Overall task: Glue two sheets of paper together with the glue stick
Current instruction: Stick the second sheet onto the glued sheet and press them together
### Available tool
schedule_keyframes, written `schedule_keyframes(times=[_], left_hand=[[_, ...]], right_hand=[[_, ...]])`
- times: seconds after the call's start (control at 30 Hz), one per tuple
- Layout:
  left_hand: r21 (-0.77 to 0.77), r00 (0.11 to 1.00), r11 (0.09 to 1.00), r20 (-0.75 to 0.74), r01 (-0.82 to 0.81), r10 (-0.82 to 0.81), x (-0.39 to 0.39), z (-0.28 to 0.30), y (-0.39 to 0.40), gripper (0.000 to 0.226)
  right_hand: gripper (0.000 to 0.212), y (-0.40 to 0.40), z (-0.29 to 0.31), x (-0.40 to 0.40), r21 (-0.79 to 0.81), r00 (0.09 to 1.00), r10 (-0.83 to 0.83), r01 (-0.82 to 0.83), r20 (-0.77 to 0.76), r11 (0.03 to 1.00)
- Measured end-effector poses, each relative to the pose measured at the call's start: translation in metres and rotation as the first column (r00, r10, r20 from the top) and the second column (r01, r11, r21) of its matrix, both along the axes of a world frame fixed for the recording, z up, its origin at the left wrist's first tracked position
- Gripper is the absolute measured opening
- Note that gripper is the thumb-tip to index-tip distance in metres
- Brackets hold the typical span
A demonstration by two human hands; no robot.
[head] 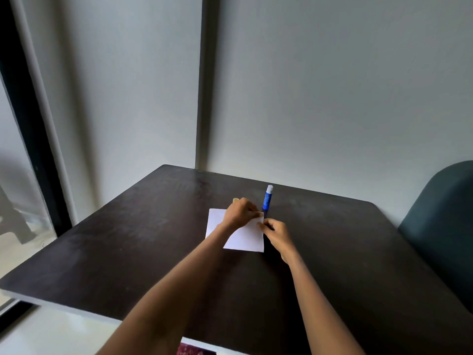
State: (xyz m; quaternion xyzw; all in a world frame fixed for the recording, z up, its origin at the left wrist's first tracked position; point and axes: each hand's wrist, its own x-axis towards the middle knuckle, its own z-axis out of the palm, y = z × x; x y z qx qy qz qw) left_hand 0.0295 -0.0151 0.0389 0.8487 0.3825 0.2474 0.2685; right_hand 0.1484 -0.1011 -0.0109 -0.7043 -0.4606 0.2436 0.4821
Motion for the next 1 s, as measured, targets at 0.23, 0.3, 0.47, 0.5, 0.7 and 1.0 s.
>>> schedule_keyframes(times=[0.23, 0.3, 0.47, 0.5, 0.7, 1.0], left_hand=[[-0.221, 0.981, 0.970, 0.140, -0.101, 0.134, 0.001, -0.010, -0.001, 0.032], [-0.287, 0.943, 0.937, 0.201, -0.201, 0.265, -0.002, -0.011, -0.002, 0.031], [-0.443, 0.781, 0.808, 0.308, -0.388, 0.543, -0.018, -0.004, -0.001, 0.025], [-0.487, 0.742, 0.779, 0.330, -0.395, 0.583, -0.022, -0.004, 0.000, 0.023], [-0.603, 0.640, 0.718, 0.407, -0.347, 0.651, -0.029, -0.013, -0.002, 0.023], [-0.547, 0.814, 0.836, 0.460, -0.055, 0.355, -0.019, -0.025, -0.012, 0.041]], right_hand=[[0.026, -0.001, 0.002, -0.002, 0.047, 0.996, -0.017, 0.021, -0.088, 0.999], [0.020, -0.002, 0.002, -0.002, 0.056, 0.995, -0.013, 0.018, -0.099, 0.998], [0.038, -0.004, 0.000, 0.001, 0.033, 0.993, 0.028, -0.024, -0.113, 0.999], [0.036, -0.005, 0.001, 0.000, 0.041, 0.992, 0.015, -0.010, -0.124, 0.999], [0.031, -0.001, 0.007, -0.005, 0.023, 0.993, 0.036, -0.034, -0.113, 0.999], [0.022, 0.000, 0.005, -0.006, 0.003, 0.994, -0.093, 0.093, -0.052, 0.996]])
